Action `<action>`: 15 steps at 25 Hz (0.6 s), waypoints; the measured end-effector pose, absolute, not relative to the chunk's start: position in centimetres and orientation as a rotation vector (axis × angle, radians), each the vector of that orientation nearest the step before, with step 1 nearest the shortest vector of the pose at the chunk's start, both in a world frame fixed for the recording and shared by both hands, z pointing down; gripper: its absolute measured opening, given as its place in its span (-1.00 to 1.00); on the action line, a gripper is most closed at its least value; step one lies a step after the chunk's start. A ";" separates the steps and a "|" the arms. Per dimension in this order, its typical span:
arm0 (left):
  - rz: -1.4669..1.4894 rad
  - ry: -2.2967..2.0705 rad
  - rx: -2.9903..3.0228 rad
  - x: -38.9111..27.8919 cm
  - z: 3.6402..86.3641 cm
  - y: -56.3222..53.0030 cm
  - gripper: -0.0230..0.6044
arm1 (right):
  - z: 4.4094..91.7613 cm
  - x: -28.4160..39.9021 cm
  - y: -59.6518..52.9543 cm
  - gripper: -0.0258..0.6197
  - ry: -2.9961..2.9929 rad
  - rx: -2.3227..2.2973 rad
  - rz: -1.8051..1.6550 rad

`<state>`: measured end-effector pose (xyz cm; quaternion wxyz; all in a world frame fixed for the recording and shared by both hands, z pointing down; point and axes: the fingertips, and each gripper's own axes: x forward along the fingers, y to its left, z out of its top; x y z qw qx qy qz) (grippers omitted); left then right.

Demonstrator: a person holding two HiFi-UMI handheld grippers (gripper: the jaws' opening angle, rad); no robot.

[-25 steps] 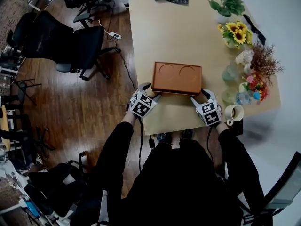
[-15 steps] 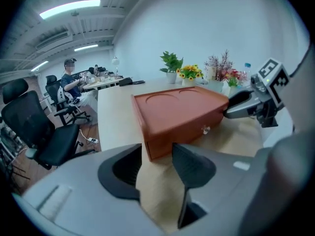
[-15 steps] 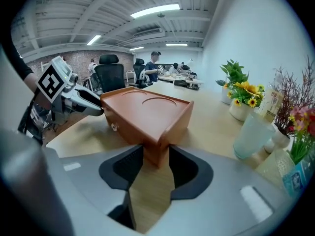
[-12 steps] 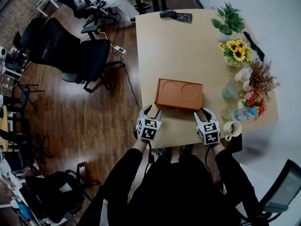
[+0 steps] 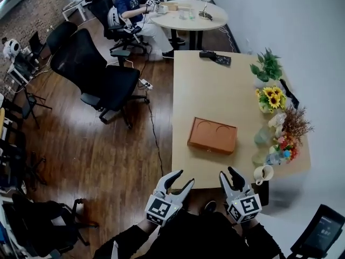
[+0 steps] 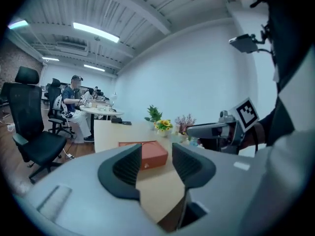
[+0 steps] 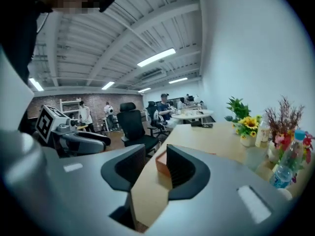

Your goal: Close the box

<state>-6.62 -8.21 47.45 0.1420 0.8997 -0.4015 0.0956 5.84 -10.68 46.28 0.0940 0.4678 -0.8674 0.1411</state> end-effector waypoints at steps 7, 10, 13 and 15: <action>-0.042 -1.313 2.709 -1.8 35.1 -0.2 -0.36 | 34.8 6.6 -2.6 -0.63 -2.897 1.286 0.185; -0.105 -1.385 2.700 1.0 32.3 2.2 -0.36 | 31.3 8.4 0.0 -0.70 -2.989 1.276 0.150; 0.019 -1.428 2.756 3.4 32.3 5.1 -0.36 | 31.4 9.9 2.2 -0.72 -3.019 1.216 0.159; 0.095 -1.437 2.760 3.9 33.1 6.7 -0.36 | 32.1 10.1 3.5 -0.71 -3.023 1.195 0.161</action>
